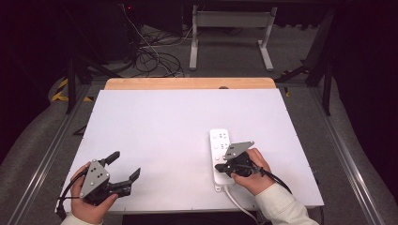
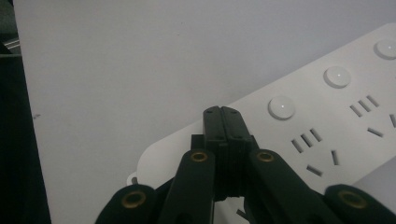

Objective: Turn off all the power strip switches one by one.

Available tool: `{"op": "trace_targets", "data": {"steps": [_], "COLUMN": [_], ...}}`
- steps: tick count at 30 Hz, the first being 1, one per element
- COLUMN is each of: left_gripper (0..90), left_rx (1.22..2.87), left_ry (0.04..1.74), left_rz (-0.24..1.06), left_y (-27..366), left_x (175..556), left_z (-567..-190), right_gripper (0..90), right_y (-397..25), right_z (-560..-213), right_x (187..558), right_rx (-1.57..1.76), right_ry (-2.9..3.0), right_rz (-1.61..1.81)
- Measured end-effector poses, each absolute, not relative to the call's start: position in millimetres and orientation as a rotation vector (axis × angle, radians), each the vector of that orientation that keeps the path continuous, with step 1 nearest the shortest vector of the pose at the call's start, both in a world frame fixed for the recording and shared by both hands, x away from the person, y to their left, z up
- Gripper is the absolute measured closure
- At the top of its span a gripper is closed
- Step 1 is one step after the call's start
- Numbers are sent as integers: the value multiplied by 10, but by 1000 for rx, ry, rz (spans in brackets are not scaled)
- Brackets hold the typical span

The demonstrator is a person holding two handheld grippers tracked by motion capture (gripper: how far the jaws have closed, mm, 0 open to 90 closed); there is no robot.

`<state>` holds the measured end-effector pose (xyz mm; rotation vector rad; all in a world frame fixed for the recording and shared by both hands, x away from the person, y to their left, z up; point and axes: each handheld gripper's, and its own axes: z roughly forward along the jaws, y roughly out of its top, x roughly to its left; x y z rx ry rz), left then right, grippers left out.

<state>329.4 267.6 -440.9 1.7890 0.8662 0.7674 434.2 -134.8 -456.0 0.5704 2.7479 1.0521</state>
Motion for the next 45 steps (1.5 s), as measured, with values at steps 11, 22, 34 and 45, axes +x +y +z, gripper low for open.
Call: {"op": "trace_targets", "data": {"steps": [11,22,34,45], "left_gripper": [157,157,156,157], "left_rx": [1781,1778,1782,1780], "left_ry": [879,877,875,872], "left_rz": [760,763,768,763], "left_y": [2689,2690,2698,2698], "left_x": [3304,3300,3307,3302], "left_z": [-4417,-4413,-4414,-4412], "right_gripper": [900,900,900,900], "right_y": [-1479,-1482,-1438,-1443], "right_z": [-4283,-4279,-4320,-4455], "right_x": [4256,4269,4531,4705], "right_rx": [525,520,619,698], "right_ry": [2535,2525,2526,2521], "right_rz": [1357,1353,1275,1248]}}
